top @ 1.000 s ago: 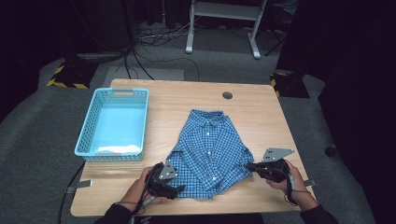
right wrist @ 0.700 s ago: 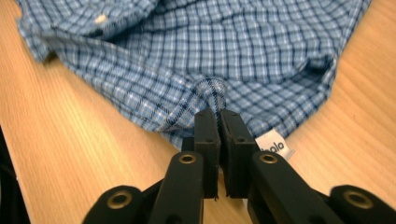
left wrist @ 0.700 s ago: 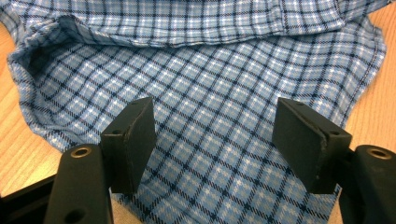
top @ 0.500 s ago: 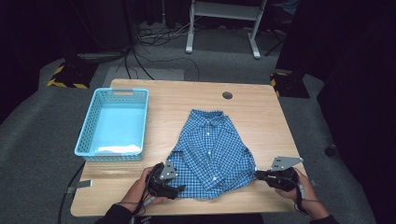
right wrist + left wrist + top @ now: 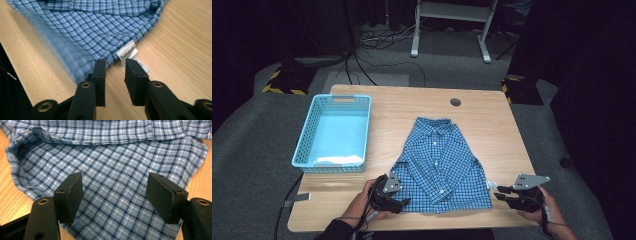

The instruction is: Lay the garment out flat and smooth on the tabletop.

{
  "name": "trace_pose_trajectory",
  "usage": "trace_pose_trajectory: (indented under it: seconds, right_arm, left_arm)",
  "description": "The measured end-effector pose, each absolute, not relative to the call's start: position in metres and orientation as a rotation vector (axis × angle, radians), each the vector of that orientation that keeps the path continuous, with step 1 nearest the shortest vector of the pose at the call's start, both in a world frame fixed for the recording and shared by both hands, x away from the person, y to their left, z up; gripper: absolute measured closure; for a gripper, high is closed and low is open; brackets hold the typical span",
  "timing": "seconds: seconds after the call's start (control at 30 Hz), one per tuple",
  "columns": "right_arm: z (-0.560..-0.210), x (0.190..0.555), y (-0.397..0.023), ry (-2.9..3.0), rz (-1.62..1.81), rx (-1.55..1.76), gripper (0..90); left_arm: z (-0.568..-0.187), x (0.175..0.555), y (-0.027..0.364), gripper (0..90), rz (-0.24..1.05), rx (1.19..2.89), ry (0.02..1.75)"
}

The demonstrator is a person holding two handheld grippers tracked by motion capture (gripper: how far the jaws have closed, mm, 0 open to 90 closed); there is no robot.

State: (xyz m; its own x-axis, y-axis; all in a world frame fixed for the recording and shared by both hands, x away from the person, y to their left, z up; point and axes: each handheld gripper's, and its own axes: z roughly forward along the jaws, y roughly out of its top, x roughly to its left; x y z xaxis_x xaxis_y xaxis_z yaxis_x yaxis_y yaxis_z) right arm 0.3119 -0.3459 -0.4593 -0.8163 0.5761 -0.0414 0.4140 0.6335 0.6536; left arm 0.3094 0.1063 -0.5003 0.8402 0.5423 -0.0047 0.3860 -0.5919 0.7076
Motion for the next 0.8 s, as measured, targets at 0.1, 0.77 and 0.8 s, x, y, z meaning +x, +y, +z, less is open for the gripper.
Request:
trace_pose_trajectory:
  seconds: [0.1,0.77,0.8]
  right_arm:
    - [-0.46,0.313,-0.351,2.589,0.944,0.845,65.4]
    - [-0.463,0.333,-0.283,2.588,0.948,0.726,49.8]
    - [-0.462,0.336,-0.277,2.589,0.958,0.713,49.7]
  left_arm:
    - [-0.5,0.309,0.106,29.9,0.273,2.275,0.674]
    - [-0.473,0.304,0.064,28.3,0.299,2.291,0.576]
    - [-0.473,0.304,0.057,28.3,0.301,2.305,0.553]
